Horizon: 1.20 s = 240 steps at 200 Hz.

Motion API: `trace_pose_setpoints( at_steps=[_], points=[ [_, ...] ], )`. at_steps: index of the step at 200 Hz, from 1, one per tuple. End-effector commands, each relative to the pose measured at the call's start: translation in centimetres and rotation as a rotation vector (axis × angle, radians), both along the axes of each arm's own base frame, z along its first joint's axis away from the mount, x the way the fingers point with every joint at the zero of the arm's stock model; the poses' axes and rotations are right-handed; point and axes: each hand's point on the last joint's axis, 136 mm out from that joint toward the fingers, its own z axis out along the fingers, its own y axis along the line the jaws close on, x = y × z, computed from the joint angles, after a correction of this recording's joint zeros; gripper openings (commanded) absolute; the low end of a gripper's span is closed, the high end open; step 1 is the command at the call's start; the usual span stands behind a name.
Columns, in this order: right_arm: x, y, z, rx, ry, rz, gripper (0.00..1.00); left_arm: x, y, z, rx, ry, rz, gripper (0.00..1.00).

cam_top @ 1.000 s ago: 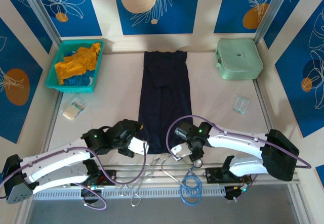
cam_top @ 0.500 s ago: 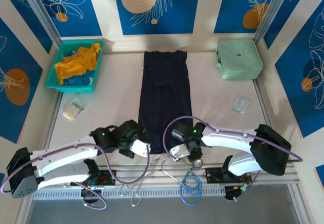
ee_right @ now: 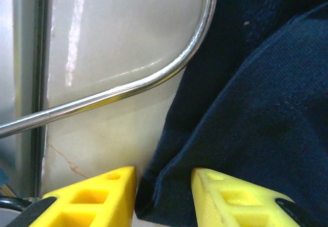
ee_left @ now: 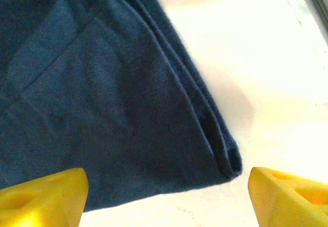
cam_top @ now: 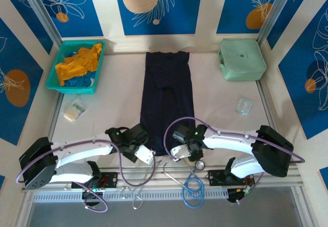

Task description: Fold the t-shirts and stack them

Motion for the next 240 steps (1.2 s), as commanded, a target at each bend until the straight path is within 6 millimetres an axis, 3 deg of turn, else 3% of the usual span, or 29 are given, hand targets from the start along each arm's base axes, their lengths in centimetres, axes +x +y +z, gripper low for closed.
trace_pose_setpoints(
  at_steps=[1,84,146,168,184,213,221,240],
  points=[
    [-1.1,-1.0,-0.9,-0.031,0.036,-0.011,0.34,-0.5,-0.9,0.0,-0.004,0.034,-0.062,0.77],
    [-1.2,-0.9,-0.7,-0.022,0.039,-0.018,0.31,-0.6,0.6,-1.7,0.107,0.128,-0.059,0.73],
    [-1.2,-0.8,-0.7,-0.023,0.041,-0.023,0.28,-0.4,0.7,-3.6,0.188,0.183,-0.053,0.60],
    [-1.2,-0.8,-0.8,-0.021,0.042,-0.027,0.27,0.3,0.3,-4.4,0.230,0.190,-0.033,0.47],
    [-1.2,-0.8,-0.8,-0.020,0.045,-0.029,0.27,0.9,-0.3,-4.9,0.249,0.195,-0.012,0.26],
    [-1.2,-0.7,-0.9,-0.020,0.053,-0.034,0.23,1.7,-1.0,-5.6,0.286,0.211,0.016,0.08],
    [-1.2,-0.7,-1.0,-0.024,0.055,-0.034,0.20,1.8,-1.1,-5.7,0.297,0.217,0.020,0.00],
    [-1.2,-0.7,-1.1,-0.039,0.062,-0.034,0.00,1.8,-1.2,-5.5,0.315,0.233,0.027,0.00]
  ],
)
